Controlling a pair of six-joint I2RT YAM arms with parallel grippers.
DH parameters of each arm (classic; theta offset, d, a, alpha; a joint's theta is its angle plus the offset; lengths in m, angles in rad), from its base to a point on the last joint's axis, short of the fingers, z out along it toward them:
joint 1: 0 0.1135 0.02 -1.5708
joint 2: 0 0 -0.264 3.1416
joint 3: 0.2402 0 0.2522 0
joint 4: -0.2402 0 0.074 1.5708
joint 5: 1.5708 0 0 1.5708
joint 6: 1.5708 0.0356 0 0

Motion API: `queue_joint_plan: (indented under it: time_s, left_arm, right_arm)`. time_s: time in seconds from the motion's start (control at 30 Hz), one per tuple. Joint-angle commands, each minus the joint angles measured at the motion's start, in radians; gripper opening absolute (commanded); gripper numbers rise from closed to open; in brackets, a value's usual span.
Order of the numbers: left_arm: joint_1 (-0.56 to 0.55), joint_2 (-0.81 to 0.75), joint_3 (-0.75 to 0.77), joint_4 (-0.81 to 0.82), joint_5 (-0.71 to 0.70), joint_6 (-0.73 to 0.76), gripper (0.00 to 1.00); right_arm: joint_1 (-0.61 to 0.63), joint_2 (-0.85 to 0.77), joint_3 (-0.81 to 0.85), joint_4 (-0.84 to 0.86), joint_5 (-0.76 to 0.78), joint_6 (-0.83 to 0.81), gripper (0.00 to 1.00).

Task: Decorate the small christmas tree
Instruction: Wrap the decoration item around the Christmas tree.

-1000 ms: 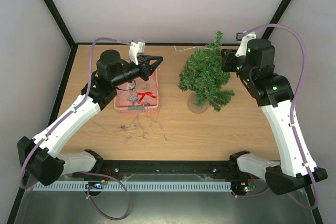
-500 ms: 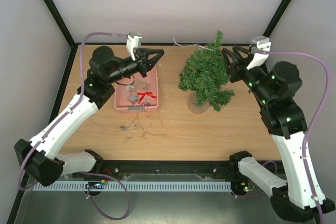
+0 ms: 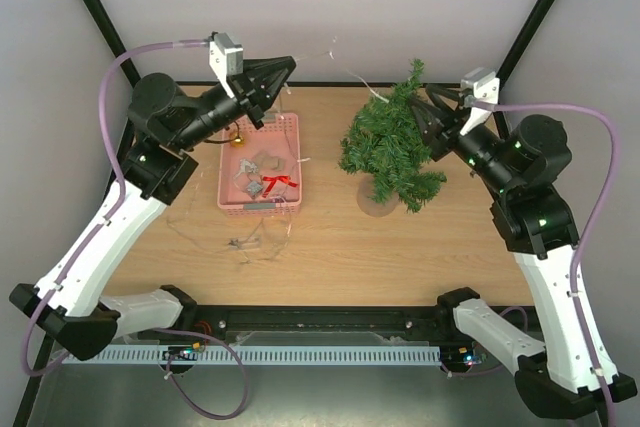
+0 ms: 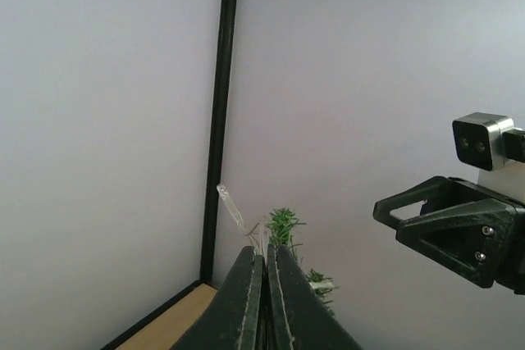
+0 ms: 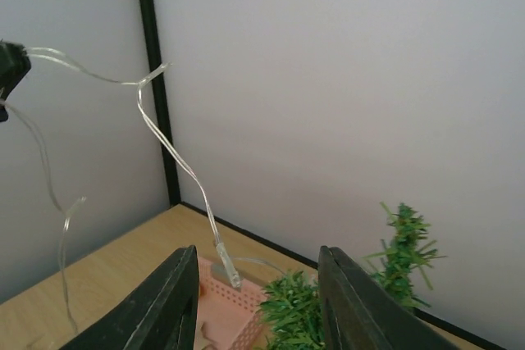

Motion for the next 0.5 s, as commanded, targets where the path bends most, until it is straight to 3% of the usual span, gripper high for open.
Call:
queue_joint_plan:
  time_s: [0.0, 0.3, 0.47]
  left_arm:
    - [0.007, -0.049, 0.032, -0.065, -0.016, 0.093, 0.02]
    - [0.005, -0.132, 0.017, -0.097, -0.007, 0.123, 0.02]
    - [0.005, -0.134, 0.027, -0.087, 0.01, 0.121, 0.02]
  right_arm:
    - [-0.002, 0.011, -0.019, 0.037, -0.136, -0.043, 0.39]
    - [0.001, 0.013, -0.121, 0.085, -0.309, -0.245, 0.4]
    - [0.005, 0.012, -0.187, 0.158, -0.271, -0.368, 0.43]
